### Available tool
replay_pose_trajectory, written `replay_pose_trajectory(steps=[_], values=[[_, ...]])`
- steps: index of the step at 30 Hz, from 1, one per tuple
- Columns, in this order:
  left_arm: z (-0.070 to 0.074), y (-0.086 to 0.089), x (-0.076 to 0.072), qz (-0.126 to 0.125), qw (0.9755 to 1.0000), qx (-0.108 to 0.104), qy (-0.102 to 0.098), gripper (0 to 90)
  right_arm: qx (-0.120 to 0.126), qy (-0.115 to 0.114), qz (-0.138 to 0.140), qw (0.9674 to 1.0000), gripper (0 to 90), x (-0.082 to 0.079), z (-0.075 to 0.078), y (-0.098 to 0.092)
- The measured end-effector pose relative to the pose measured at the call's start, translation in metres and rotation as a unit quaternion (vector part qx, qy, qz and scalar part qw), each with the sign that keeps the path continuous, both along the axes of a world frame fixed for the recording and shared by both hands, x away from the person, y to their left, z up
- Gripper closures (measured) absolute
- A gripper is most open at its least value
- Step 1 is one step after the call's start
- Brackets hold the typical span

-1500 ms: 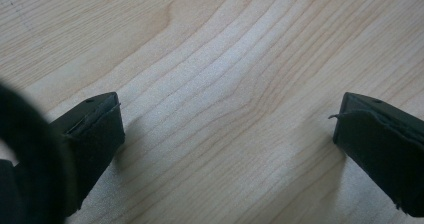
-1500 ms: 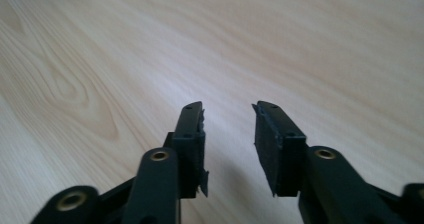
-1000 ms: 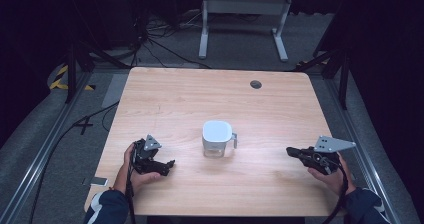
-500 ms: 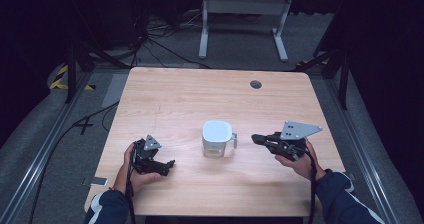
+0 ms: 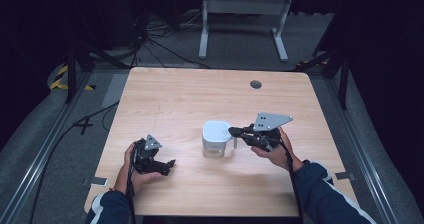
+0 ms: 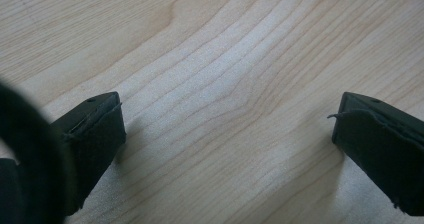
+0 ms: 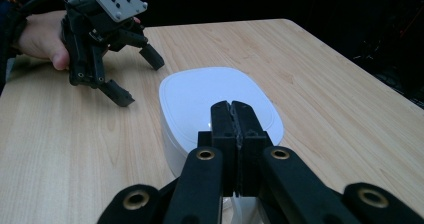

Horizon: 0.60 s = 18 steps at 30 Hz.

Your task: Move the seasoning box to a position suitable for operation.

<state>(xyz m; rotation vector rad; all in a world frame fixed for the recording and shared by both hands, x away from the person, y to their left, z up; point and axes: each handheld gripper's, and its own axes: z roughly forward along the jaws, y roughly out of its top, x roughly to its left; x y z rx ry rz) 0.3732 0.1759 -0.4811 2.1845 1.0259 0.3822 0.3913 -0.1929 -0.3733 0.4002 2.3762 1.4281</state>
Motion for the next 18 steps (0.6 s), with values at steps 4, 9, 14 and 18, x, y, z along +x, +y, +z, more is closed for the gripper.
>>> replay_pose_trajectory(steps=[4, 9, 14, 18], values=[[0.000, 0.000, -0.001, 0.002, 1.0000, 0.000, -0.004, 1.9, -0.006, -0.002, -0.005, 1.0000, 90.0, 0.004, -0.003, 0.001], [0.001, 0.000, -0.004, -0.001, 1.0000, -0.001, -0.007, 6.2, -0.005, -0.003, -0.012, 0.9999, 90.0, 0.009, -0.007, 0.002], [0.001, 0.000, -0.005, 0.003, 0.9999, -0.005, -0.009, 6.8, 0.000, -0.001, -0.013, 0.9999, 90.0, 0.011, -0.010, 0.003], [0.001, 0.001, -0.006, 0.000, 0.9999, -0.002, -0.012, 7.7, -0.001, -0.002, -0.013, 0.9999, 90.0, 0.011, -0.009, 0.002]])
